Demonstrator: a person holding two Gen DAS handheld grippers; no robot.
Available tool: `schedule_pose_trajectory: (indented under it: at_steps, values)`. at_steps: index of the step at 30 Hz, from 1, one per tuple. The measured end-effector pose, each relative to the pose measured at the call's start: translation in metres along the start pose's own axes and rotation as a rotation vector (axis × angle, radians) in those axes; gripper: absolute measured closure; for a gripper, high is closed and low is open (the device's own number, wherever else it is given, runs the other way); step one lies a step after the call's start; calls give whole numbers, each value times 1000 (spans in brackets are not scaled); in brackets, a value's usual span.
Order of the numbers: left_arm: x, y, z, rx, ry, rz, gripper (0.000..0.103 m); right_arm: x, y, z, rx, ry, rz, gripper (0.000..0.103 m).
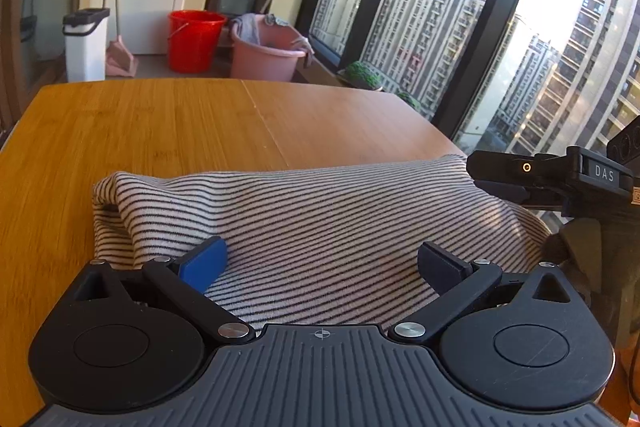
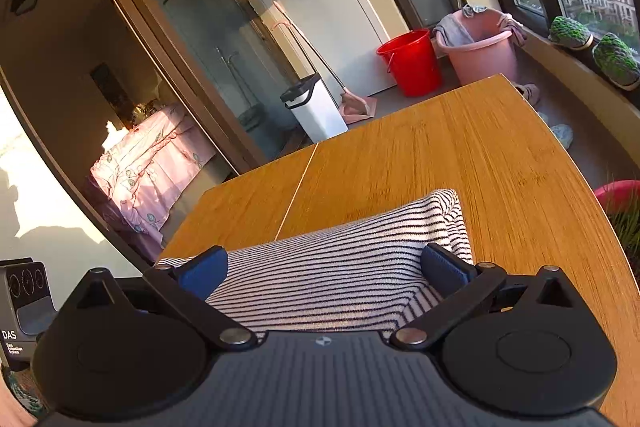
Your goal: Fold clothes
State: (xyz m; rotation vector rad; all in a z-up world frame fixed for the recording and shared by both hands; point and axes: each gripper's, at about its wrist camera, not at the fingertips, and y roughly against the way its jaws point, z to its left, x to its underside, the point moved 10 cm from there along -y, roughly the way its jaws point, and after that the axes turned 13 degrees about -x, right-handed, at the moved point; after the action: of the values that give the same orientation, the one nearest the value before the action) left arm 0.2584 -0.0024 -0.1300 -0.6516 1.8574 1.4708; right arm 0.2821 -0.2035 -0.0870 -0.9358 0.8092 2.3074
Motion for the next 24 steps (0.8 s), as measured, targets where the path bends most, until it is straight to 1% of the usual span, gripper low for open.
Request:
schedule_pose_trajectory:
  at_steps: [3,6,8,10,11,13,14,16,20,22,24]
  values:
    - [0,2,4,16,14,-3,0,2,-1,5,16,38,0,0]
    - [1,5,5,17,24,-6,0,6,0,9,34,54,6,0]
    - [5,16,5,-10,14,8,0,10,3,12,43,74,16,0]
    - [10,32,0,-43,-32,10,0,16,6,16,54,109,27,0]
    - [13,44,-6,-37,-61,-2,0,19,8,19,58,122,27,0]
    - [21,62,-14,15,-87,-14,0,20,11,20,55,115,19,0]
    - [27,67,-18,42,-84,-1,0,21,13,20,52,110,13,0]
    - [40,64,-15,47,-55,35,0,21,13,20,51,105,8,0]
    - [44,64,-10,42,-3,5,0,27,12,27,106,159,27,0]
    - [45,64,-9,52,16,-3,0,30,12,31,132,188,38,0]
    - [45,66,-6,66,23,-10,0,32,13,34,141,190,39,0]
